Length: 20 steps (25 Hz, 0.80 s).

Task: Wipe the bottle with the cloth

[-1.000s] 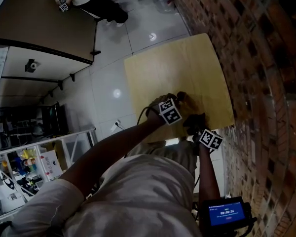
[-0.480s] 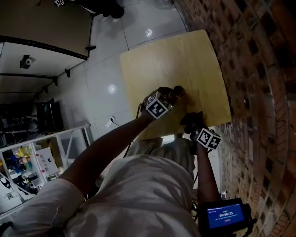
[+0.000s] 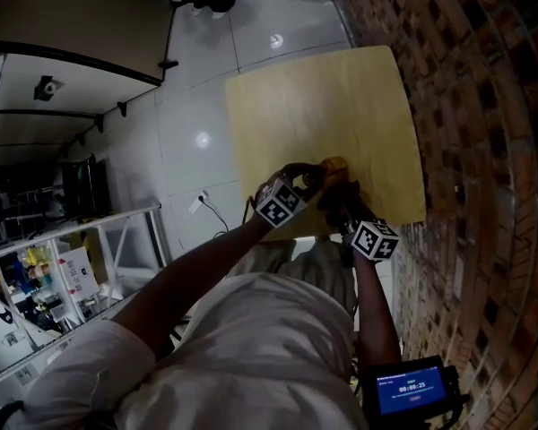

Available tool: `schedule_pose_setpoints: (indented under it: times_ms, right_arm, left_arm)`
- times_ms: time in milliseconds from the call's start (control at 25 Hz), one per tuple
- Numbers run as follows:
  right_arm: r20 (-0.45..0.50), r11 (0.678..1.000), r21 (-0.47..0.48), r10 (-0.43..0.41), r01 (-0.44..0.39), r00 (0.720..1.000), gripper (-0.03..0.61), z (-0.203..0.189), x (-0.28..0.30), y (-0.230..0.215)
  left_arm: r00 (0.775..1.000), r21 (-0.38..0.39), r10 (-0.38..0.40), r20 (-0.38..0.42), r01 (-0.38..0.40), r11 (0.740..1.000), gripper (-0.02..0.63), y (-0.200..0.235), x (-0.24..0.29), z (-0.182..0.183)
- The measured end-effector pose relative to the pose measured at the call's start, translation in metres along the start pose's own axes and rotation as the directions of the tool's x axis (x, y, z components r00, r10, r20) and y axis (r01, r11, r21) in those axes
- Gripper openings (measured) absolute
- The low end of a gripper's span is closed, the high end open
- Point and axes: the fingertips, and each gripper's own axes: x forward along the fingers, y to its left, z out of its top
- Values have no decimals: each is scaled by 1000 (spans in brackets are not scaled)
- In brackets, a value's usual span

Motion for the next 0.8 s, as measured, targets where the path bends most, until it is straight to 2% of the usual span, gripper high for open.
schedule_pose_setpoints:
  times_ms: [200,360,480,600,680,800]
  right_arm:
    - [-18,999,-35,33,-33,999,78,-2,17,11]
    - [39,993,-70,93,-90,995,78,10,17,37]
    - [79,982,-113,159,-150,984,78,19,17,59]
    - [100,976,-114,198,-186,975,78,20,23,69]
    - [112,982,-93,172,-162,979,78,17,32,61]
    - [102,996,-62,67,-61,992,78,7,48,34]
  left_arm:
    - [1000,-7,-10,18,11,1000,218,-2,-5,6]
    - [1000,14,-31,5,31,999,214,-6,-18,14]
    - [999,5,-32,-31,32,999,157,-3,-23,11]
    - [998,-44,-60,-23,59,997,156,-2,-22,11]
    - [998,-87,-66,-15,64,994,156,-1,-21,12]
    - [998,-116,-65,-3,64,991,158,-2,-21,10]
